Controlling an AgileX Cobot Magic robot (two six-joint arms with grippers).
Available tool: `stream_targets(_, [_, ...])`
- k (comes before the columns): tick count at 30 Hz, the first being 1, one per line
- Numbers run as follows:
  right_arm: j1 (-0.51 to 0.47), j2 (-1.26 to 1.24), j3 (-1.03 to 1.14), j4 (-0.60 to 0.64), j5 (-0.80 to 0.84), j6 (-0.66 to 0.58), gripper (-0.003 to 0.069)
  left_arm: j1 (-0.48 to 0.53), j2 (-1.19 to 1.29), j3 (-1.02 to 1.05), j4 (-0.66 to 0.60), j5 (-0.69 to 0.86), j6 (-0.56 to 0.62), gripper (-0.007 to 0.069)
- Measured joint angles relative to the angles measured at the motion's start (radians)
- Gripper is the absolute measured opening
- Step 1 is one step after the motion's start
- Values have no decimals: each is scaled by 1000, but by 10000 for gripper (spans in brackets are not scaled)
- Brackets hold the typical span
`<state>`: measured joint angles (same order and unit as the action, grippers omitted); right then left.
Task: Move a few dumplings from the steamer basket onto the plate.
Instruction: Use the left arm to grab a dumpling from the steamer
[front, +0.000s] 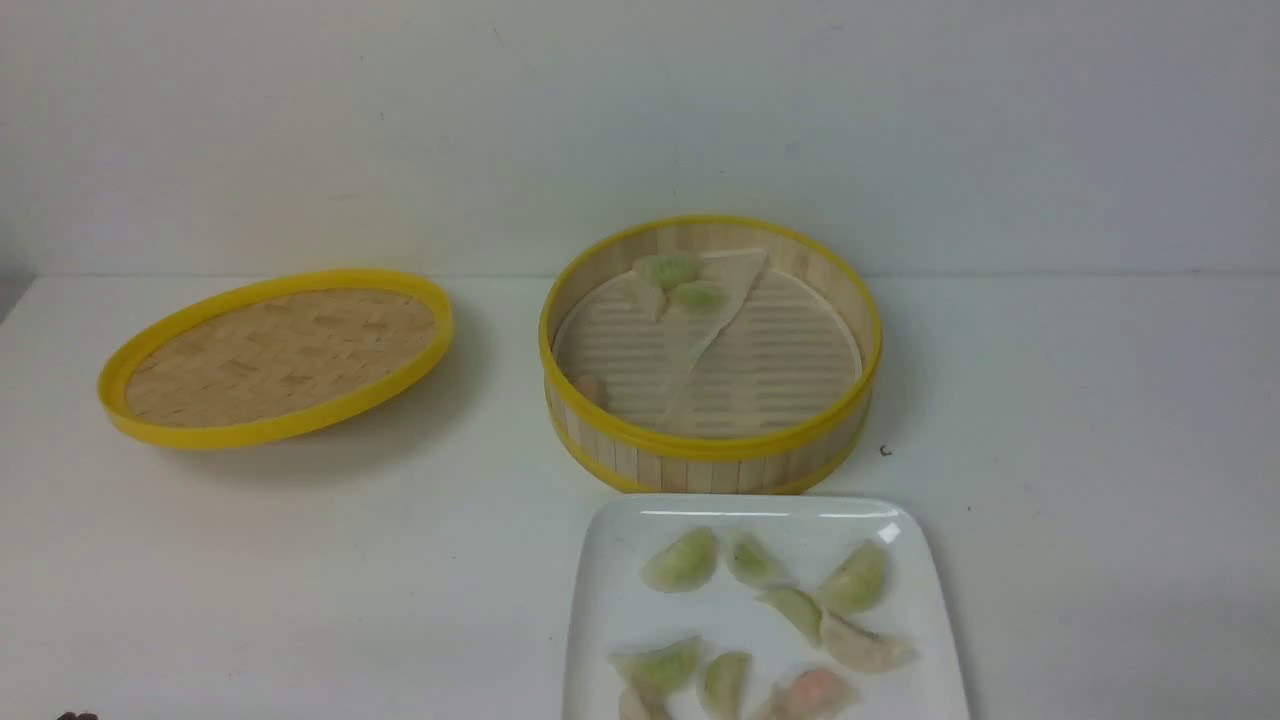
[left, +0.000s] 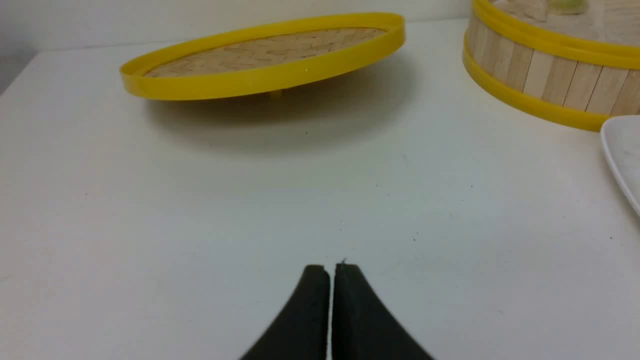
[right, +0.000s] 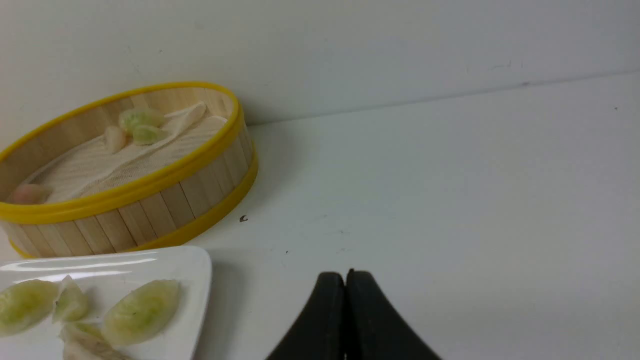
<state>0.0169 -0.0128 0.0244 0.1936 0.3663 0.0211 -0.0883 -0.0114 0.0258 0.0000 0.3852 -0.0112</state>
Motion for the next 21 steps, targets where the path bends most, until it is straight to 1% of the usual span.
stream_targets(17, [0, 0, 0, -2, 0, -3, -15, 0, 0, 0, 11, -1, 1, -6])
stream_targets(19, [0, 0, 0, -10, 5, -13, -15, 0, 0, 4, 0, -39, -11, -6])
stream_targets(21, [0, 0, 0, -12, 7, -21, -15, 0, 0, 4, -55, -97, -58, -6])
